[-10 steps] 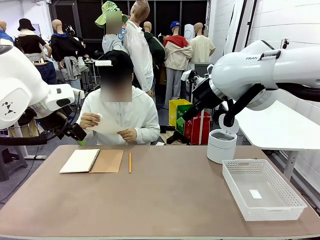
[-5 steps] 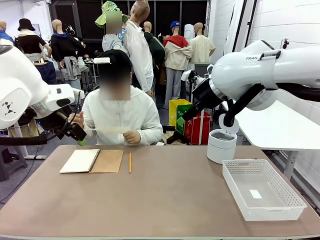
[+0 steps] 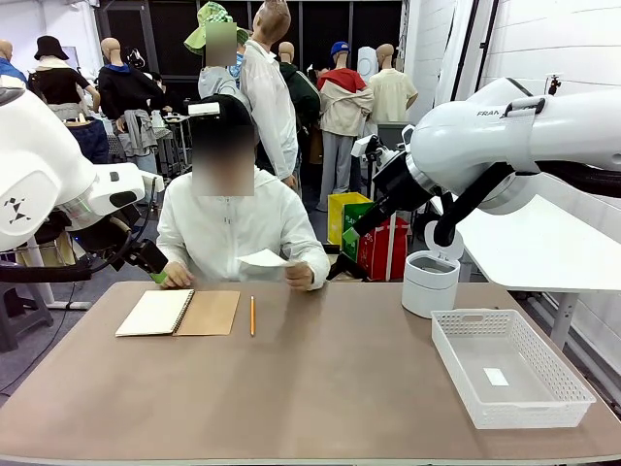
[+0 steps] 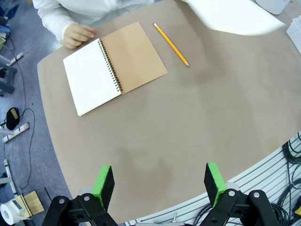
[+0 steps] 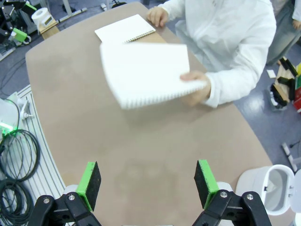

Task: Sort the paper based on its condition.
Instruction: If a person hands you a paper, place it in the Organizing basket , and if it's crumpled, put it in the Trash can.

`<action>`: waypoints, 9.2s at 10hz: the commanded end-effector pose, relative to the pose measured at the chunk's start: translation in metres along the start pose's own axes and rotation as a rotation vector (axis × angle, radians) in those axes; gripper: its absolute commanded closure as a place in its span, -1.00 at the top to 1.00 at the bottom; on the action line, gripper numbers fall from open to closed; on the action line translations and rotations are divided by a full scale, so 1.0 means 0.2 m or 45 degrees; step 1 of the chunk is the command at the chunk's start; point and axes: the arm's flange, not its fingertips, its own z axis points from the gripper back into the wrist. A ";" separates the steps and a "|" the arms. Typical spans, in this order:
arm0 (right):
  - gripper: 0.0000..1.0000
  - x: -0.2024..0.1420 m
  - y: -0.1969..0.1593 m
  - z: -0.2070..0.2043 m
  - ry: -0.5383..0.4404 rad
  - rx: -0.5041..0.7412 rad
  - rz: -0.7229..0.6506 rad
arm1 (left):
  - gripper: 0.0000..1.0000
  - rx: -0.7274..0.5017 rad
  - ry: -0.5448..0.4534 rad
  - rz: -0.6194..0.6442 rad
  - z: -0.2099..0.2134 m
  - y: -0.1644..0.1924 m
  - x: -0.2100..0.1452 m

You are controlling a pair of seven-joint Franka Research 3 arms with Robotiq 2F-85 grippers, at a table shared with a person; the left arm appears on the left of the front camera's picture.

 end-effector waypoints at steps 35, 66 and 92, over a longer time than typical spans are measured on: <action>1.00 -0.78 -0.47 -0.60 0.336 1.029 -1.950 | 1.00 -0.002 -0.001 0.000 0.00 0.00 0.00; -1.00 -0.71 -0.64 -0.36 0.091 0.889 -1.845 | 1.00 -0.002 -0.001 0.000 0.00 0.00 0.00; -1.00 -1.36 -0.61 0.25 0.555 0.076 -1.235 | 1.00 -0.002 -0.001 0.000 0.00 0.00 0.00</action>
